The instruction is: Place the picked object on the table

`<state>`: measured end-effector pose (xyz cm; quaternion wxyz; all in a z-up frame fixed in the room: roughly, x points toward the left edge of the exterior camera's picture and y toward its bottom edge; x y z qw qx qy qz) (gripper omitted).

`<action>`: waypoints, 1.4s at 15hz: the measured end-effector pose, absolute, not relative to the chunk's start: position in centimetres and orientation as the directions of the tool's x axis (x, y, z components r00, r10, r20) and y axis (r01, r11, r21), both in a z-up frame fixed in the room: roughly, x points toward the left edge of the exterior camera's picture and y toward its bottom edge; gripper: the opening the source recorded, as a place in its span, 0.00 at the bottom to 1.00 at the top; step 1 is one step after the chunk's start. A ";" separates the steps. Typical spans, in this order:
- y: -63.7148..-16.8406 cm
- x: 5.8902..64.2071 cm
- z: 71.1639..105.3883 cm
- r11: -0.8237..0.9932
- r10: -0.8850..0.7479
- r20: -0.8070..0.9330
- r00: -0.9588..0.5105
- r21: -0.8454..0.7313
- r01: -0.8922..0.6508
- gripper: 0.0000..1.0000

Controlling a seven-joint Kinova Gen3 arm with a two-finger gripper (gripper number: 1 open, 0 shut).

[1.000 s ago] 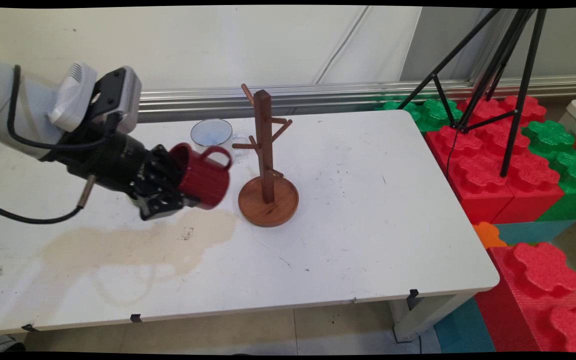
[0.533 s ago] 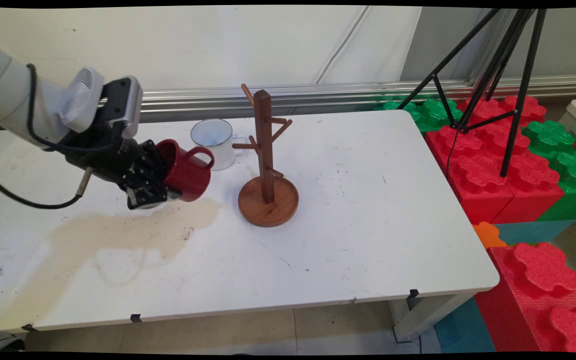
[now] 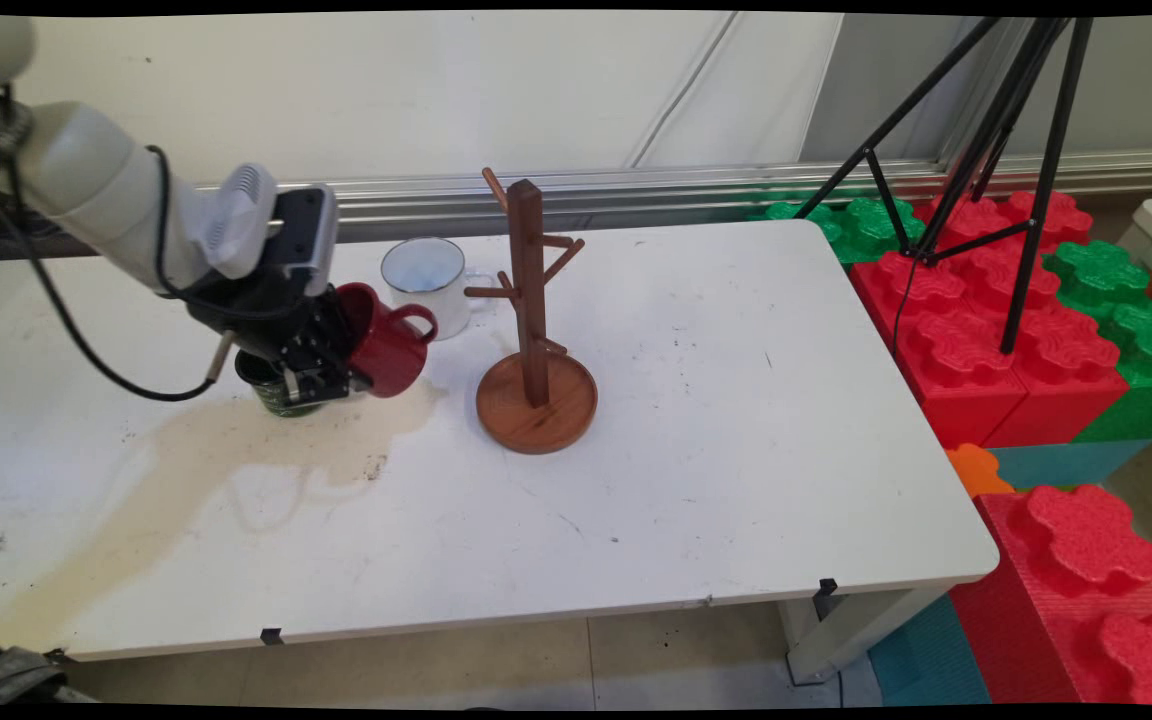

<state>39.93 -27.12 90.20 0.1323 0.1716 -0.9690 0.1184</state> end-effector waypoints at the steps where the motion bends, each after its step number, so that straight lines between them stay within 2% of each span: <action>1: -27.7 39.8 89.7 0.917 -0.295 0.285 -0.912 -0.184 -0.354 0.00; 11: -31.1 38.6 85.7 0.946 -0.254 0.192 -0.948 -0.156 -0.285 0.00; 21: -31.5 37.6 83.2 0.964 -0.224 0.121 -0.967 -0.116 -0.238 0.00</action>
